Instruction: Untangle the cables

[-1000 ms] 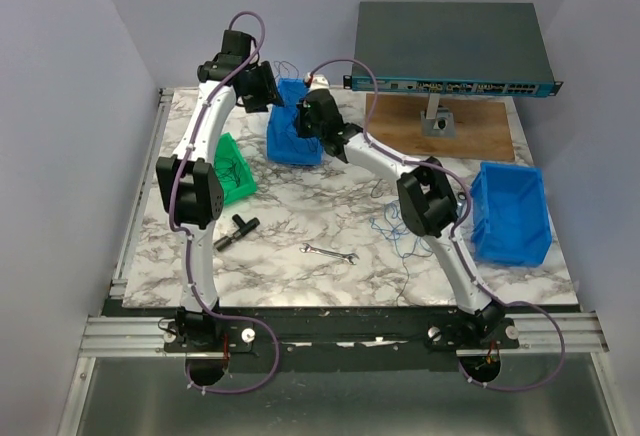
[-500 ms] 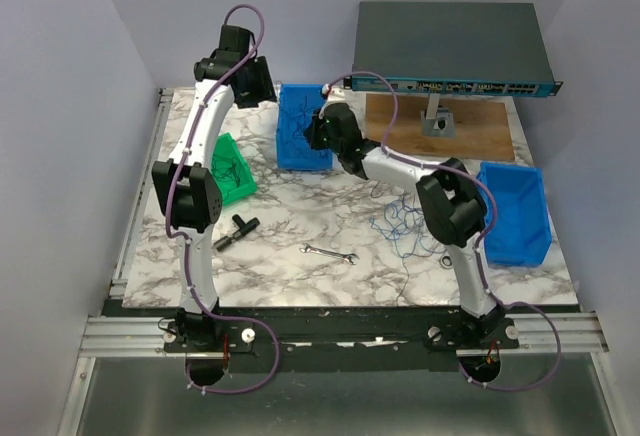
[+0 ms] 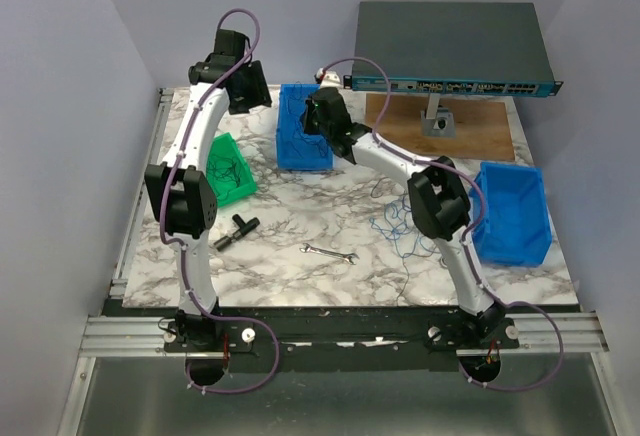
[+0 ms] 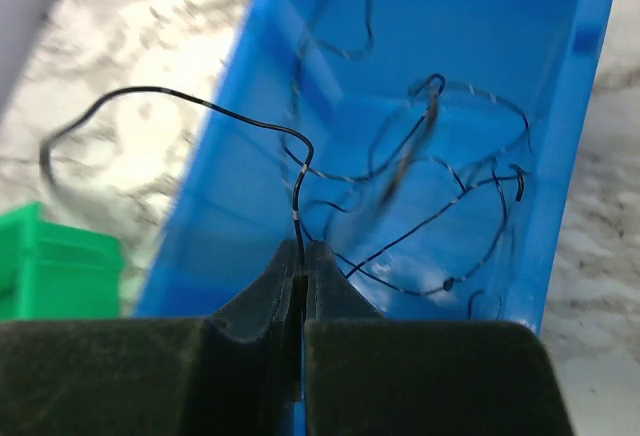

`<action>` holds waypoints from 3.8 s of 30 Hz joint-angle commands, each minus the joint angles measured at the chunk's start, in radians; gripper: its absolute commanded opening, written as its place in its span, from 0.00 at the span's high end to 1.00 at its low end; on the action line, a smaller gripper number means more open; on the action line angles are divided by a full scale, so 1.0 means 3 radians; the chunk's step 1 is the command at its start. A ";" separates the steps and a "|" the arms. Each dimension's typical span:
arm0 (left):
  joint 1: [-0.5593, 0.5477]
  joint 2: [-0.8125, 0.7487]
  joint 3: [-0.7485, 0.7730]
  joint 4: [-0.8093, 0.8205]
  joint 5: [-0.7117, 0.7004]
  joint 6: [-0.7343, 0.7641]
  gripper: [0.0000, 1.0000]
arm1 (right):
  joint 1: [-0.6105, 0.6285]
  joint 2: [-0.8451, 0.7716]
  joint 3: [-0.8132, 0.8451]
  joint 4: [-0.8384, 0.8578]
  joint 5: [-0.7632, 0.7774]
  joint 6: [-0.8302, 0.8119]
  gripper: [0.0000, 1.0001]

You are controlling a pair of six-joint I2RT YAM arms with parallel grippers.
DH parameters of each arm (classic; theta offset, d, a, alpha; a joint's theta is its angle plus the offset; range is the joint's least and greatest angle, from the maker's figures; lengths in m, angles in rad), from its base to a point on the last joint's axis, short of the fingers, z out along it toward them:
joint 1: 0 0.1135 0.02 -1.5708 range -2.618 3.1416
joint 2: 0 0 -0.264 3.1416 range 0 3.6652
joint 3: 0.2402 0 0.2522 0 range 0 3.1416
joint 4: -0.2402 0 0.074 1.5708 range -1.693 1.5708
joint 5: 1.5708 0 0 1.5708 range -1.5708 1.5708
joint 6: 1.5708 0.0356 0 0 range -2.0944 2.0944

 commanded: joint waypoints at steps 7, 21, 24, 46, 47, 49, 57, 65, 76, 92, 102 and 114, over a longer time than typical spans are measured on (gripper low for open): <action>0.0035 -0.0347 -0.0101 0.0151 0.0039 -0.0066 0.38 | 0.0005 0.0447 0.0428 -0.0809 -0.0165 0.0143 0.41; 0.0034 -0.0419 -0.0082 0.0120 0.0271 -0.0061 0.38 | 0.0003 -0.0354 0.0043 -0.1306 -0.0509 0.0392 0.05; 0.0035 -0.0448 -0.0094 0.0125 0.0292 -0.0061 0.38 | 0.0005 -0.0533 -0.0126 -0.1401 -0.0615 0.0496 0.02; -0.0367 -0.0454 -0.0569 0.0719 0.0883 0.0138 0.32 | -0.0010 -0.2700 -0.2459 -0.0260 0.0432 0.0253 0.03; -0.0403 -0.0467 -0.0621 0.0794 0.0934 0.0247 0.32 | -0.0012 -0.2847 -0.2636 -0.0113 0.0432 0.0215 0.04; -0.0459 -0.0512 -0.0766 0.0959 0.0955 0.0534 0.33 | -0.0014 -0.3092 -0.2919 0.0081 0.0469 0.0116 0.04; -0.0583 -0.0425 -0.0947 0.1181 0.0875 0.1297 0.39 | -0.0016 -0.4040 -0.3870 0.0526 0.0568 -0.0106 0.04; -0.0861 -0.0137 -0.0744 0.1123 0.0516 0.1765 0.36 | -0.0021 -0.4601 -0.4198 0.0457 0.0624 -0.0115 0.04; -0.1141 0.0230 -0.0388 0.1080 -0.0126 0.2363 0.32 | -0.0021 -0.4785 -0.4378 0.0468 0.0619 -0.0048 0.03; -0.1124 -0.0069 -0.1201 0.1870 0.0010 0.2268 0.59 | -0.0028 -0.4884 -0.4398 0.0481 0.0615 -0.0053 0.03; -0.0982 -0.0604 -0.2013 0.2695 0.0346 0.1895 0.43 | -0.0036 -0.4921 -0.4348 0.0403 0.0575 -0.0039 0.03; -0.0982 -0.0384 -0.1949 0.2858 0.0338 0.2035 0.50 | -0.0036 -0.4963 -0.4221 0.0240 0.0559 -0.0070 0.03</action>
